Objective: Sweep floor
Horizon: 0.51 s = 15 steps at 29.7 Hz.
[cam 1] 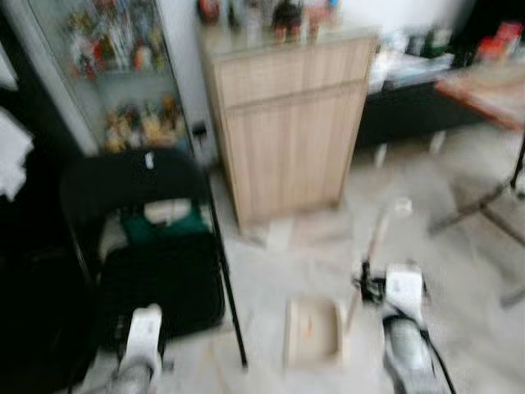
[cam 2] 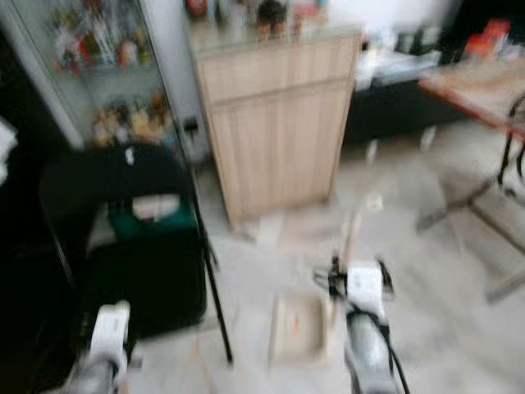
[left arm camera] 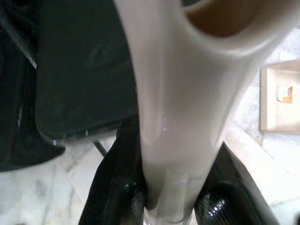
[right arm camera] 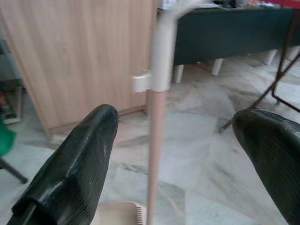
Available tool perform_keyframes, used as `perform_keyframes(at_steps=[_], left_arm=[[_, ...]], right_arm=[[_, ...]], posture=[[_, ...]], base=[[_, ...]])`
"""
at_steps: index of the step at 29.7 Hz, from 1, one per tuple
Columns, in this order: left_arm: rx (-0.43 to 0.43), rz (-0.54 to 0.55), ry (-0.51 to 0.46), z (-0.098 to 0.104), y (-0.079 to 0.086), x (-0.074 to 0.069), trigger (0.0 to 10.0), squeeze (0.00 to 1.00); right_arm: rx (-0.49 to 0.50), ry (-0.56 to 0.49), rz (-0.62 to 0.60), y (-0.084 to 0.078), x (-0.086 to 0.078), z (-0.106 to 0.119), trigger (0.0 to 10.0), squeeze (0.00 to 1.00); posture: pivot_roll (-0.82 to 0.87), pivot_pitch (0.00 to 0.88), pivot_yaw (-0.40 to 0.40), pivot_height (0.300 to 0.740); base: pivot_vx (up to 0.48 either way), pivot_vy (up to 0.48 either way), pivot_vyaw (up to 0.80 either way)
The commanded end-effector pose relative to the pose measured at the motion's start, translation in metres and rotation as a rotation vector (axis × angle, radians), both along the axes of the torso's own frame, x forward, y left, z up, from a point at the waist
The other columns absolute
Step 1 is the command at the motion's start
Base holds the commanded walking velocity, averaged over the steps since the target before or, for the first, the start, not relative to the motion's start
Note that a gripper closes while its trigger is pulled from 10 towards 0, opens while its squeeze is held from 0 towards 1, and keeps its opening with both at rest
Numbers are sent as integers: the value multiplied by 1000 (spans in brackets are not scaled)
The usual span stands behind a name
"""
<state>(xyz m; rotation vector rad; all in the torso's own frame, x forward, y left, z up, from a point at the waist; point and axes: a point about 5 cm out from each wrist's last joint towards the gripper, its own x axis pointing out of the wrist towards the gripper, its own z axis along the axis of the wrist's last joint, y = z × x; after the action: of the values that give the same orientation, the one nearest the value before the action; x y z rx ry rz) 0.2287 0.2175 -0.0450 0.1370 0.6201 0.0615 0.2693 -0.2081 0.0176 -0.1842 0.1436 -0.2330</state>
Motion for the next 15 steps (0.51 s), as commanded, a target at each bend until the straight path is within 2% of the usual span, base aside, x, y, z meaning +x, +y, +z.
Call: perform_keyframes(at_steps=[1,15], left_arm=[[-5,-9,-1,0,-3,2,10000,0],[-9,-16,4,0,-6,2,10000,0]], right_arm=[[-7,5,-16,-6,0,0,10000,0],[-12,16,-26,-9,-2,-2,10000,0]], posture=[[-175,0,78,740],[-179,0,79,740]], base=[[281,0,0],[279,0,0]])
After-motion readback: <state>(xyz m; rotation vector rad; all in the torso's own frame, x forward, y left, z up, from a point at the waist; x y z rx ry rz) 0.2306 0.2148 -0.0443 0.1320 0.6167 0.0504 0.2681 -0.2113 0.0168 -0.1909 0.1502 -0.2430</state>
